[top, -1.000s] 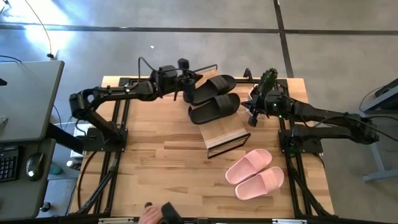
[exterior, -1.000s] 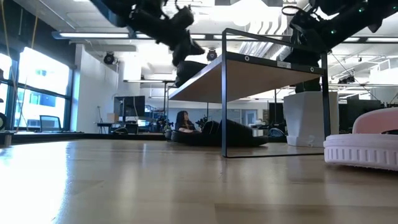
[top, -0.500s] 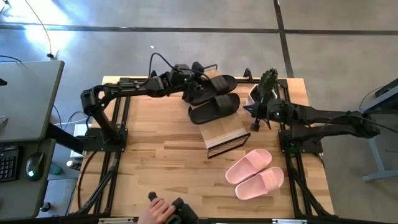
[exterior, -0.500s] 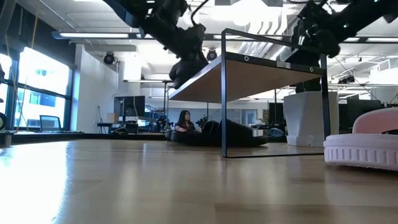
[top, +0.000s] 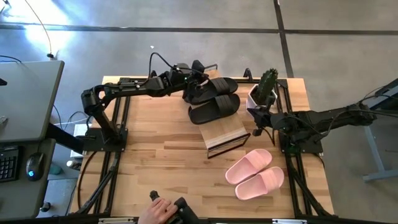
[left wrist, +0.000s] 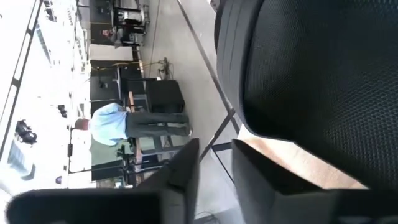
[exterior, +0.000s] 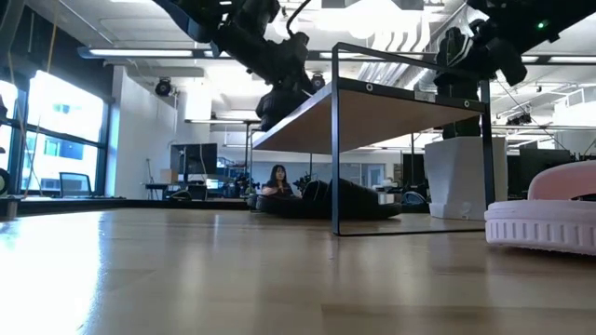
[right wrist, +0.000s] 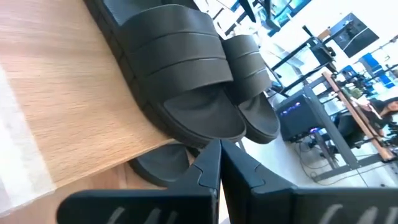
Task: Pick and place slides into the shelf
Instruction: Adjust the black slide on the shelf
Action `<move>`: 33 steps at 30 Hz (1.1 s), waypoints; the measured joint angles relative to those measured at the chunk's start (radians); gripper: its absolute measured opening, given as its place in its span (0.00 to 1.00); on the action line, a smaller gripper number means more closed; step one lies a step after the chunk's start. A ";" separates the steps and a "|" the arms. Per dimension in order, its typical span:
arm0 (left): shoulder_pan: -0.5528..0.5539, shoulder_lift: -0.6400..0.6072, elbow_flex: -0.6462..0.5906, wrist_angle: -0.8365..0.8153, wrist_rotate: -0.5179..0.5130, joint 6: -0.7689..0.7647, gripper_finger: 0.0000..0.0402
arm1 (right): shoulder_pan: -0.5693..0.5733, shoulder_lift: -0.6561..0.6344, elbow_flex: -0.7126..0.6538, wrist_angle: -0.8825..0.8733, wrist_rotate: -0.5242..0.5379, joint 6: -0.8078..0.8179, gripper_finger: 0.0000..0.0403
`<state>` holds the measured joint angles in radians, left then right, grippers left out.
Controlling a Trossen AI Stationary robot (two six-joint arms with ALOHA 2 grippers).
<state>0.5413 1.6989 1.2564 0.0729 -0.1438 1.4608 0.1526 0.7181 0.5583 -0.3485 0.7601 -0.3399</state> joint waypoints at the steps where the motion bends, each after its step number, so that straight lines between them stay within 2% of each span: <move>1: -0.005 0.000 0.000 -0.001 -0.005 0.002 0.24 | 0.003 0.000 0.000 -0.005 0.000 0.005 0.00; 3: -0.022 0.000 0.000 -0.006 -0.018 0.028 0.31 | 0.007 0.000 0.000 -0.013 0.008 0.015 0.00; 6: -0.059 0.000 0.000 -0.015 -0.036 0.174 0.40 | 0.007 0.000 0.000 -0.018 0.020 0.025 0.00; 11: -0.094 0.006 0.000 -0.010 -0.030 0.220 0.44 | 0.007 0.000 0.000 -0.021 0.021 0.035 0.00; 14: -0.096 0.008 0.004 -0.025 -0.033 0.220 0.44 | 0.007 0.000 0.000 -0.021 0.021 0.051 0.00; 19: -0.096 0.028 0.080 -0.081 -0.065 0.208 0.39 | 0.007 0.000 0.000 -0.021 0.021 0.055 0.00; 24: -0.095 0.065 0.199 -0.265 -0.076 0.142 0.36 | 0.007 0.000 0.000 -0.021 0.019 0.078 0.00; 27: -0.097 0.096 0.239 -0.320 -0.077 0.131 0.33 | 0.007 0.001 0.000 -0.032 0.016 0.089 0.00; 33: -0.096 0.121 0.256 -0.329 -0.096 0.140 0.29 | 0.007 0.001 0.000 -0.042 0.016 0.096 0.00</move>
<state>0.4458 1.8201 1.5127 -0.2565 -0.2402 1.6011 0.1593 0.7189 0.5583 -0.3909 0.7757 -0.2436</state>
